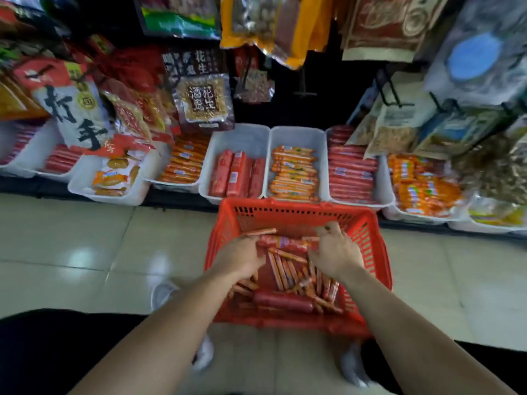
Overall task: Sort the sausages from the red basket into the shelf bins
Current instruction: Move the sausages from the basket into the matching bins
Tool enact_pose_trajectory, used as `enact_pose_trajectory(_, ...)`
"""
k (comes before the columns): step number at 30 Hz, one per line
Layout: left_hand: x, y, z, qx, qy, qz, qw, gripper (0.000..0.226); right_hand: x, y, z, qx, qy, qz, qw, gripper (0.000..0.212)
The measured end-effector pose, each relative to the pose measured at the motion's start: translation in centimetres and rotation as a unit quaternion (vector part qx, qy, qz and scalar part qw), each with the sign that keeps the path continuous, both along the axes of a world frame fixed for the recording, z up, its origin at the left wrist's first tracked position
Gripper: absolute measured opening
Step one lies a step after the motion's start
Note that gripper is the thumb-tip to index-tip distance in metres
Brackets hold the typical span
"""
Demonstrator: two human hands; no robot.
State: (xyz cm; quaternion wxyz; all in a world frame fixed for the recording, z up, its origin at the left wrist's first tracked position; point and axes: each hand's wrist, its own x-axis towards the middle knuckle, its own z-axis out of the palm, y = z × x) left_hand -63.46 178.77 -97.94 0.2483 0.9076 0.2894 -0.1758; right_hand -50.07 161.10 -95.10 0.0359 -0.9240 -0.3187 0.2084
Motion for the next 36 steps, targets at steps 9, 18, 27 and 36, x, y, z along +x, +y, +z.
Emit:
enact_pose_trajectory(9,0.2,-2.7,-10.4,-0.034,0.097,0.015,0.995,0.075,0.5,-5.5,-11.7,-0.123,0.163,-0.039,0.978,0.068)
enact_pose_trajectory(18,2.3,-2.6,-18.3,-0.021,0.077,-0.063,0.995,0.081,2.2,-4.1,-20.2,-0.165,0.213,0.104,0.957,0.096)
enact_pose_trajectory(27,6.7,-3.0,-22.9,0.046,0.067,-0.286,0.955,0.088,2.6,-4.5,-23.8,-0.232,0.144,0.205,0.94,0.067)
enact_pose_trajectory(36,5.1,-1.9,-24.4,0.126,0.084,-0.293,0.944,0.074,2.4,-6.4,-24.5,-0.221,0.213,0.161,0.938,0.061)
